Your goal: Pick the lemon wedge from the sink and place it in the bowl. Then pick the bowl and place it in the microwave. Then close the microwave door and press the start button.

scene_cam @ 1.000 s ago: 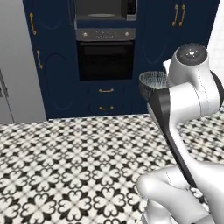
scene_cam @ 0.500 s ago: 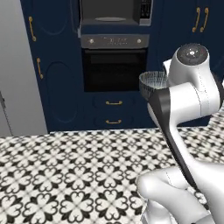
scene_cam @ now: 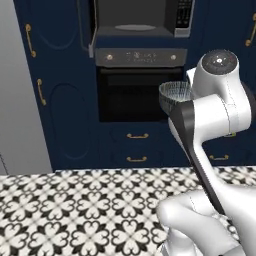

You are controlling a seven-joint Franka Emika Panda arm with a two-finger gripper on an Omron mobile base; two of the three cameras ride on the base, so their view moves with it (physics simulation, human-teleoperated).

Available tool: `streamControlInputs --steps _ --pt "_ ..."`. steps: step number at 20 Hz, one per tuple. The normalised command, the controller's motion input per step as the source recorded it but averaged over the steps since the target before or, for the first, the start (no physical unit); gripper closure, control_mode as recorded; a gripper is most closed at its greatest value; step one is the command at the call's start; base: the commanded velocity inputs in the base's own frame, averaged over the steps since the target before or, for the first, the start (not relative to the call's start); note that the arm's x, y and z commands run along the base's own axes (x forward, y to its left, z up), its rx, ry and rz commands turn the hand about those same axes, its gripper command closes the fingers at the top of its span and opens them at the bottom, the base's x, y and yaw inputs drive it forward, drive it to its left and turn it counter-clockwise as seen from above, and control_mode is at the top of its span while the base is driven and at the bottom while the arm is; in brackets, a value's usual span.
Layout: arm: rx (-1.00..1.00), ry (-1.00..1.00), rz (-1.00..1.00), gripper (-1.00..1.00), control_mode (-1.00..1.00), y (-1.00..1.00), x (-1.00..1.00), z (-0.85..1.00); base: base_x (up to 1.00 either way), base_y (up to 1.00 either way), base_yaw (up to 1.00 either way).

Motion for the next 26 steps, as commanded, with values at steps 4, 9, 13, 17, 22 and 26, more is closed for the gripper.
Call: streamControlInputs --steps 4,9,13,17,22,26 --pt "0.0 0.0 0.0 1.0 1.0 0.0 0.0 0.0 1.0 -0.23 0.03" --pt "0.0 0.0 0.0 1.0 1.0 0.0 0.0 0.0 0.87 -0.16 -0.03" --pt "0.0 0.0 0.0 1.0 1.0 0.0 0.0 0.0 0.52 0.04 -0.23" --pt "0.0 0.0 0.0 1.0 1.0 0.0 0.0 0.0 0.54 0.12 -0.38" --pt "0.0 0.0 0.0 1.0 1.0 0.0 0.0 0.0 0.83 0.22 -0.32" --pt "0.0 0.0 0.0 1.0 1.0 0.0 0.0 0.0 0.66 0.54 -0.18"
